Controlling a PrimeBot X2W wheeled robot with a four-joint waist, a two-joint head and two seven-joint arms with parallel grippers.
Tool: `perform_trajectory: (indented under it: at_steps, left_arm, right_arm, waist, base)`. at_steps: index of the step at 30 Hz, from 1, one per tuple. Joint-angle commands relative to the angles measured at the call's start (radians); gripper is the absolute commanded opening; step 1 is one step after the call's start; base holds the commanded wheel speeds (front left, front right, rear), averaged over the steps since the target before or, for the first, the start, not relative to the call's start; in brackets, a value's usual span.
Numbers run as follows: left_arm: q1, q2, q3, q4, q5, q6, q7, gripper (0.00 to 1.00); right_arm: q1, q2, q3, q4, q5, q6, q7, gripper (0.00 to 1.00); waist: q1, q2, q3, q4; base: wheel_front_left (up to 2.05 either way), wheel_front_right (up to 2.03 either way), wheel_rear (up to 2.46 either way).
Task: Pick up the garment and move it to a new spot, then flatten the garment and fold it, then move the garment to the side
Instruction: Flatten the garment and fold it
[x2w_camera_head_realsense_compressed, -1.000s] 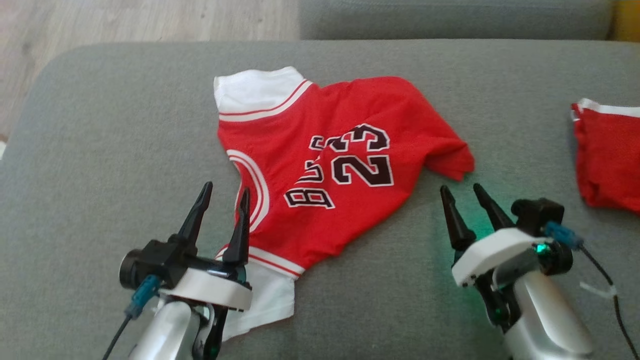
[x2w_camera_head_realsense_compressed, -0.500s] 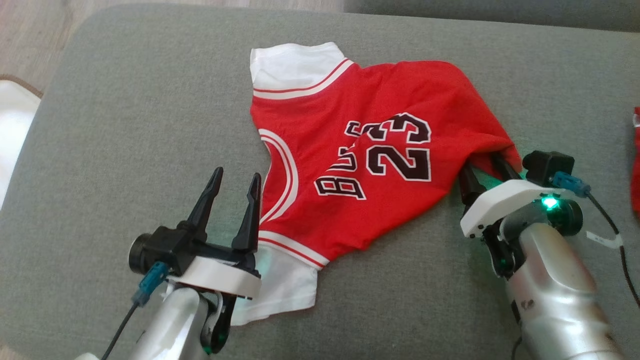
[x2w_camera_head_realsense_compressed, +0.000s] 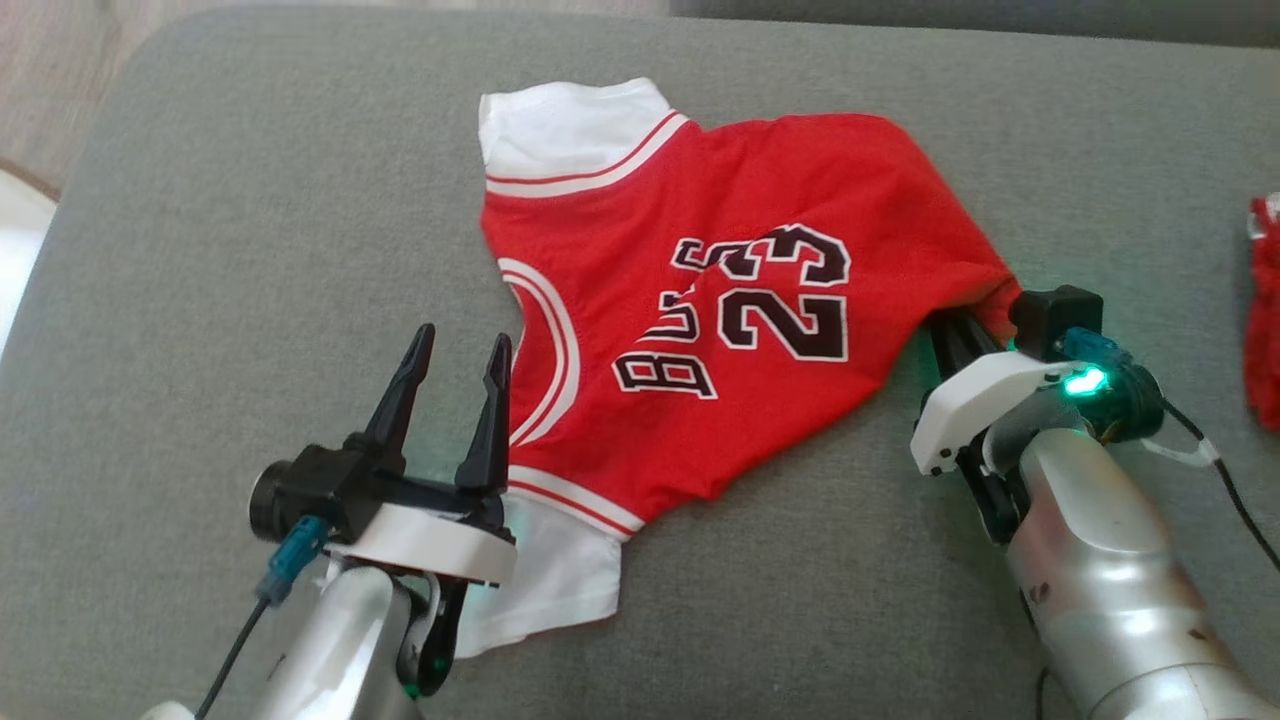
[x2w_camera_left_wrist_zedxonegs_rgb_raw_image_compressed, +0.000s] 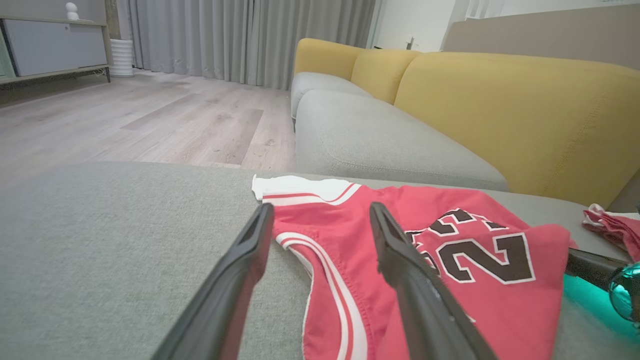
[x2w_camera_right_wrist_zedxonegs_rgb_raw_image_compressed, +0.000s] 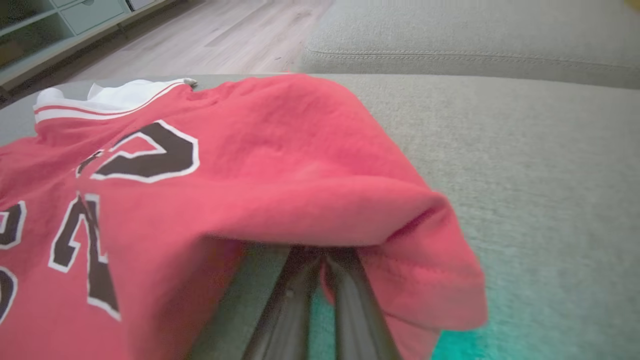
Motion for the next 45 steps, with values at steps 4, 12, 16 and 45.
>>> perform_trajectory:
  at_steps: [4,12,16,45]
  left_arm:
    - [-0.031,0.006,0.047,-0.026,0.016,-0.007,-0.009,1.0]
    - [0.008,-0.001,0.065,-0.026,0.019,-0.006,-0.009,1.0]
    - [0.031,-0.007,0.074,-0.028,0.016,-0.005,-0.009,1.0]
    - [0.049,-0.019,0.087,-0.044,0.033,-0.013,-0.01,1.0]
  right_arm:
    - [-0.016,0.008,0.015,-0.03,-0.046,-0.001,-0.019,0.0]
    - [0.037,-0.057,0.029,-0.137,-0.105,-0.001,0.059,0.0]
    - [0.08,-0.128,0.072,-0.254,-0.078,-0.001,0.148,0.0]
    - [0.297,-0.123,-0.033,-1.002,0.011,-0.001,0.274,1.0]
  waist:
    - [-0.0001,0.0,-0.038,-0.036]
    - [-0.0001,0.0,-0.123,-0.091]
    - [-0.0001,0.0,-0.162,-0.111]
    - [-0.0001,0.0,-0.181,-0.112]
  base:
    - [0.0,0.0,0.0]
    - [0.0,0.0,0.0]
    - [0.0,0.0,0.0]
    - [0.0,0.0,0.0]
